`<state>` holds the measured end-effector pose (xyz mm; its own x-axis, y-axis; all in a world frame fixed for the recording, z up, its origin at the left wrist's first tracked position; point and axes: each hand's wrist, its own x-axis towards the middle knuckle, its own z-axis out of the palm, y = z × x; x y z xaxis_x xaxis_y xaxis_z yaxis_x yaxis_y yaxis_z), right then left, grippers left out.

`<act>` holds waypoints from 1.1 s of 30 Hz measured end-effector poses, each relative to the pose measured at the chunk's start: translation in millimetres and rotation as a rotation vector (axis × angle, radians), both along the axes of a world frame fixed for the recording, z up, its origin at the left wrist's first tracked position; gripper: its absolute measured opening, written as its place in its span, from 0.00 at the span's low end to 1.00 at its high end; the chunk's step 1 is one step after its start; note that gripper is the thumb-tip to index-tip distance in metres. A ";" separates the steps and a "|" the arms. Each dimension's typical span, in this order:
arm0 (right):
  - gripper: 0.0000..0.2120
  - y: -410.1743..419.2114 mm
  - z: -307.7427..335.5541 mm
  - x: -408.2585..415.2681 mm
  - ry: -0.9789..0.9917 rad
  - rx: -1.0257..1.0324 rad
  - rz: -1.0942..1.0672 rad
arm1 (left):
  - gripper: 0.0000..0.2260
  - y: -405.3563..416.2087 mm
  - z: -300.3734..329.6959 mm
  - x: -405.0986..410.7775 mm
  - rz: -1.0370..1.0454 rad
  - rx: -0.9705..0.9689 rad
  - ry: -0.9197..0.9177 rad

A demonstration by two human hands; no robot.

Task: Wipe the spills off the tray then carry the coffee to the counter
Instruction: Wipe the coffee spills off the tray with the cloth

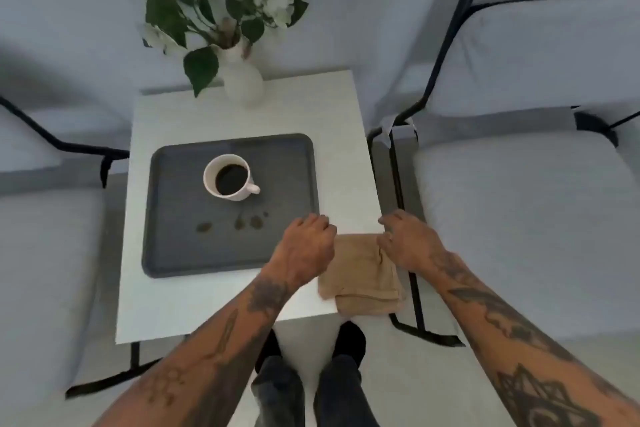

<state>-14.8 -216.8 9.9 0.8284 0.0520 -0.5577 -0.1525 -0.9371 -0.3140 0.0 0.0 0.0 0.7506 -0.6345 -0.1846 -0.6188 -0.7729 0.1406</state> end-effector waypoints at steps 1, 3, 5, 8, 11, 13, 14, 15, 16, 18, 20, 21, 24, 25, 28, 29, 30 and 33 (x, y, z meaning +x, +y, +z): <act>0.23 -0.9 -12.9 -2.1 0.016 -0.015 -0.018 | 0.05 -8.4 -15.3 1.7 -0.014 0.018 -0.004; 0.22 -3.5 -36.5 -7.4 -0.013 -0.006 -0.040 | 0.08 -21.5 -35.9 4.8 -0.016 0.024 -0.015; 0.20 -4.4 -50.3 -15.5 -0.032 0.023 -0.074 | 0.11 -29.1 -47.9 5.0 -0.002 0.049 -0.045; 0.15 -5.5 -55.4 -18.1 -0.124 0.029 -0.099 | 0.13 -31.0 -58.0 2.5 0.030 0.092 -0.086; 0.13 -6.5 -55.2 -16.5 -0.128 0.040 -0.094 | 0.09 -31.9 -57.5 5.5 0.021 0.063 -0.068; 0.11 -7.7 -50.1 -17.3 -0.136 0.073 -0.092 | 0.06 -32.6 -50.4 5.6 0.027 0.023 -0.017; 0.10 -9.1 -45.8 -18.6 -0.139 0.103 -0.101 | 0.06 -32.5 -46.4 4.5 0.052 -0.020 0.027; 0.09 -10.8 -38.4 -21.0 -0.136 0.145 -0.121 | 0.07 -32.0 -41.6 2.2 0.106 -0.087 0.093; 0.07 -13.0 -29.0 -24.6 -0.119 0.200 -0.156 | 0.07 -31.0 -33.5 -1.6 0.180 -0.163 0.198; 0.04 -15.7 -4.9 -34.4 -0.056 0.305 -0.217 | 0.09 -26.9 -10.1 -13.4 0.340 -0.299 0.496; 0.01 -13.7 19.3 -48.2 -0.008 0.378 -0.223 | 0.07 -18.0 14.1 -32.5 0.469 -0.378 0.735; 0.02 -11.3 29.7 -55.4 -0.002 0.395 -0.223 | 0.06 -12.4 23.4 -43.4 0.505 -0.417 0.786; 0.04 4.1 56.6 -71.2 -0.010 0.483 -0.273 | 0.05 13.5 48.2 -74.0 0.635 -0.576 0.892; 0.05 10.1 64.2 -75.0 -0.019 0.505 -0.282 | 0.07 23.7 54.7 -82.5 0.676 -0.624 0.904; 0.09 35.0 81.0 -82.5 -0.061 0.538 -0.217 | 0.09 56.2 77.5 -102.4 0.820 -0.738 0.863; 0.10 46.5 85.1 -83.9 -0.074 0.551 -0.196 | 0.11 69.2 84.4 -107.8 0.883 -0.785 0.826; 0.09 60.0 88.3 -83.9 -0.090 0.558 -0.176 | 0.13 83.1 90.9 -111.6 0.945 -0.839 0.778; 0.08 109.0 87.4 -76.4 -0.151 0.601 -0.093 | 0.19 133.0 98.0 -116.6 1.055 -0.873 0.580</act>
<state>-91.2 -107.8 97.3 0.9119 0.2442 -0.3298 -0.1375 -0.5754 -0.8062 -116.6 133.0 98.0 0.8799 0.0768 -0.4690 0.4629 -0.3622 0.8091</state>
